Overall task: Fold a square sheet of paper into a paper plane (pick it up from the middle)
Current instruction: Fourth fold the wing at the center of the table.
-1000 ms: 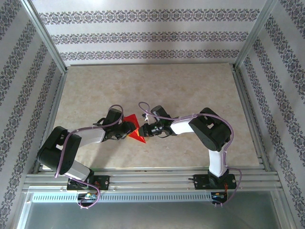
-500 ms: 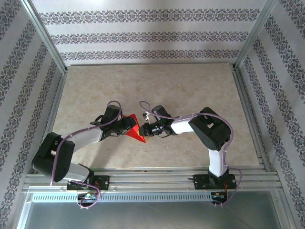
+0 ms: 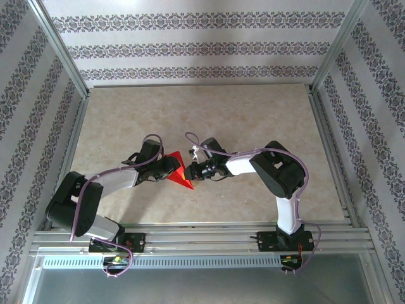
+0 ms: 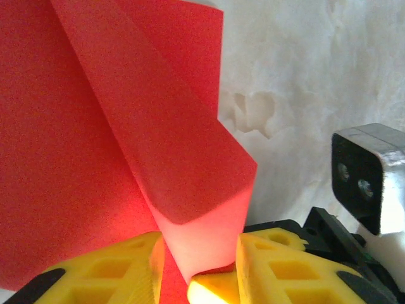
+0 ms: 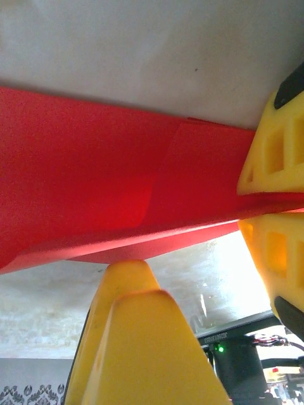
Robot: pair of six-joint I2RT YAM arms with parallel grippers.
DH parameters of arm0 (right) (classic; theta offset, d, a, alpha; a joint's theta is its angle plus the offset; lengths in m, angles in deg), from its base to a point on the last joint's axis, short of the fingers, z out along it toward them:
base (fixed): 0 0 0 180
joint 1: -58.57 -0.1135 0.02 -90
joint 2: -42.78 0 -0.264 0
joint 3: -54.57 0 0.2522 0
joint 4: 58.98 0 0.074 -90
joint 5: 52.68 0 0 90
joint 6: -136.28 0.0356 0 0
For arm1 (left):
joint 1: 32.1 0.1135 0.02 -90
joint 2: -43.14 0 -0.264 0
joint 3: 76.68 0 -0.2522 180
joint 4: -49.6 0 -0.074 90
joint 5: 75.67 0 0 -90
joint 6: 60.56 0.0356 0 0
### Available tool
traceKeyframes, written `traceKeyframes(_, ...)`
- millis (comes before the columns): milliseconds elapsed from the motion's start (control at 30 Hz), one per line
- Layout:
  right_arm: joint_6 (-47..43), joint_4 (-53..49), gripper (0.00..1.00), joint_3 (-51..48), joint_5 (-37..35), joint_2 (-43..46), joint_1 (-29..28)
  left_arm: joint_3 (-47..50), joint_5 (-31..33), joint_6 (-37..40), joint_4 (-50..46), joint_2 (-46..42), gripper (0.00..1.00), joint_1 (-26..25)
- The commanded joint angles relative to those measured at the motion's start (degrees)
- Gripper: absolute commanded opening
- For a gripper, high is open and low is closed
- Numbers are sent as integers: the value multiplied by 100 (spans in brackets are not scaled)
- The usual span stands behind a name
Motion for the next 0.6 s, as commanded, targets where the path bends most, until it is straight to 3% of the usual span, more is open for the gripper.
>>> traceKeyframes(0, -184, -424, 16, 54, -183, -283, 21, -49, 72, 21, 33, 59, 34, -75)
traceKeyframes(267, -166, -667, 16, 122, -264, -344, 56, -56, 2, 46, 174, -103, 24, -66)
traceKeyframes(567, -184, -929, 16, 205, -300, -431, 74, 147, -256, -105, 783, -86, 21, 47)
